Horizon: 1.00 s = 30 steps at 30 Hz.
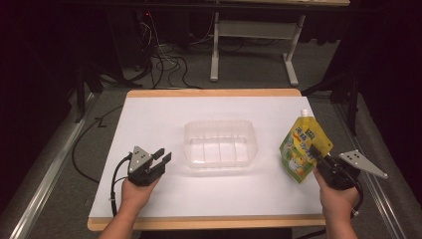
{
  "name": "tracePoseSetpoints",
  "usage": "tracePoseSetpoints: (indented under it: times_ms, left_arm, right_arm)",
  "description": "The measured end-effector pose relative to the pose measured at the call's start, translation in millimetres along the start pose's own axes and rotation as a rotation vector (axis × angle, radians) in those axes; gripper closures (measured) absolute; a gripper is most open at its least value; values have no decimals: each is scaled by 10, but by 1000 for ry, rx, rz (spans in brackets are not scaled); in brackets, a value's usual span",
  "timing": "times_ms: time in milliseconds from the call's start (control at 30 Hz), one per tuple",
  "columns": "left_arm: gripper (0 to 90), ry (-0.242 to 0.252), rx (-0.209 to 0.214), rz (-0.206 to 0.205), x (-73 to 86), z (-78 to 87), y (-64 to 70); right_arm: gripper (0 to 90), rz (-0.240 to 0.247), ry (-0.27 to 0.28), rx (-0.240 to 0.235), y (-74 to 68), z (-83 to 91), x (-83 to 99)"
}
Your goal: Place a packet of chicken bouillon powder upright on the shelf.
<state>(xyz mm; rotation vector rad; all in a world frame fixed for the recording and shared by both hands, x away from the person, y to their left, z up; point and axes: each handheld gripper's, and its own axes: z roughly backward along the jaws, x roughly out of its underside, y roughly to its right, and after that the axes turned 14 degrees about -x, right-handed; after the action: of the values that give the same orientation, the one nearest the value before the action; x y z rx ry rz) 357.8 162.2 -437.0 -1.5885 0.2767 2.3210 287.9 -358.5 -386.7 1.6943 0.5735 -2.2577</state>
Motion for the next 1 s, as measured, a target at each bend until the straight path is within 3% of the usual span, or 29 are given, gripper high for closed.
tracePoseSetpoints:
  times_ms: [33, 167, 200, 300, 533, 700, 1000]
  left_arm:
    - [793, -4, -15, 21, -26, -60, -13]
    - [900, -58, -118, 13, -114, -444, -22]
    - [900, -98, -131, 16, -150, -636, 6]
    - [900, -123, -133, 5, -172, -825, 140]
    - [900, -121, -119, 2, -217, -915, 360]
    - [900, -123, -84, -3, -228, -937, 524]
    - [889, -130, -58, -8, -255, -918, 666]
  right_arm:
    - [900, -2, 8, 0, -7, 2, -6]
    - [900, 1, 9, -1, -23, 12, -16]
    - [900, -1, 11, -3, -24, 15, -19]
    - [900, -2, 23, -2, -26, 27, -39]
    - [900, -10, 52, -18, -52, 57, -87]
    - [900, -2, 76, -37, -133, 76, -165]
    - [900, 25, 129, -61, -237, 104, -363]
